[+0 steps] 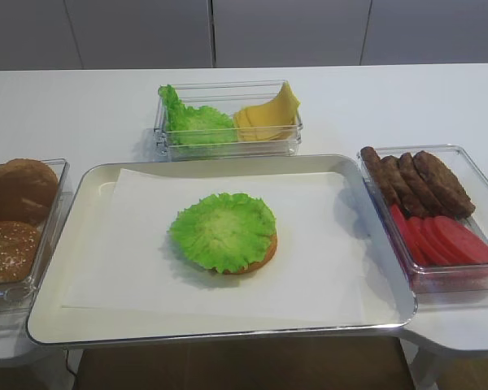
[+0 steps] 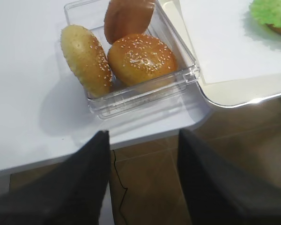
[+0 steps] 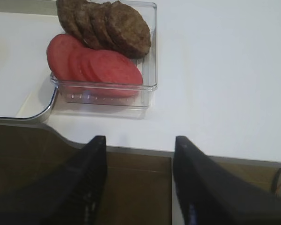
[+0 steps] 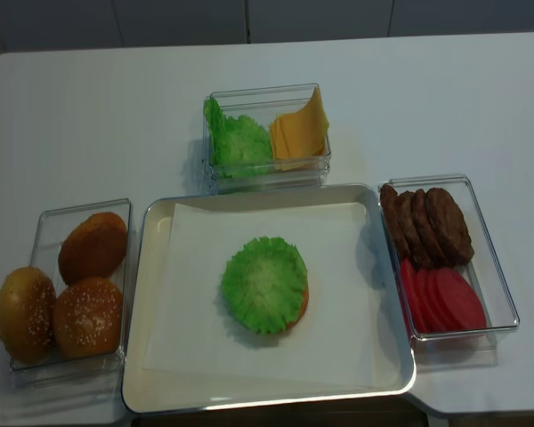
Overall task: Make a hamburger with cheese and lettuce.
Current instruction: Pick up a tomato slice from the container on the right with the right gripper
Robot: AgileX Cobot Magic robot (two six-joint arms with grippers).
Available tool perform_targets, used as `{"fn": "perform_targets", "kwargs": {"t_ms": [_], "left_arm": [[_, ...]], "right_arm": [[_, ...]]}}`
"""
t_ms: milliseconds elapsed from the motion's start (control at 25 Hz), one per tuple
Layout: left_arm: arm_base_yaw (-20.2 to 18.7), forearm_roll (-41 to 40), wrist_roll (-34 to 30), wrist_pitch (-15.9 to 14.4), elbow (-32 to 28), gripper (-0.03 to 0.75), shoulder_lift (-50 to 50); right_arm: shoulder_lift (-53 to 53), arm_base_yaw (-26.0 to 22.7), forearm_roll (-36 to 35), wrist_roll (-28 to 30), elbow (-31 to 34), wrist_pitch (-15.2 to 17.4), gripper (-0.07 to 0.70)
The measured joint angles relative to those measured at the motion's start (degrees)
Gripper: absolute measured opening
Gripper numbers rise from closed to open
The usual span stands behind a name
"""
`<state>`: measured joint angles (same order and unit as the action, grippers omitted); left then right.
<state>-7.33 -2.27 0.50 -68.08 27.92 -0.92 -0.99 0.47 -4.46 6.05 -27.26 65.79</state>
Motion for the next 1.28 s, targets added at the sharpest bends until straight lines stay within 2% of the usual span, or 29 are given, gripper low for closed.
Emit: {"fn": "perform_targets", "kwargs": {"t_ms": [1280], "left_arm": [[0.0,0.0,0.0,0.0,0.0,0.352,0.0]], "right_arm": [[0.0,0.0,0.11,0.0,0.0,0.0,0.37]]}}
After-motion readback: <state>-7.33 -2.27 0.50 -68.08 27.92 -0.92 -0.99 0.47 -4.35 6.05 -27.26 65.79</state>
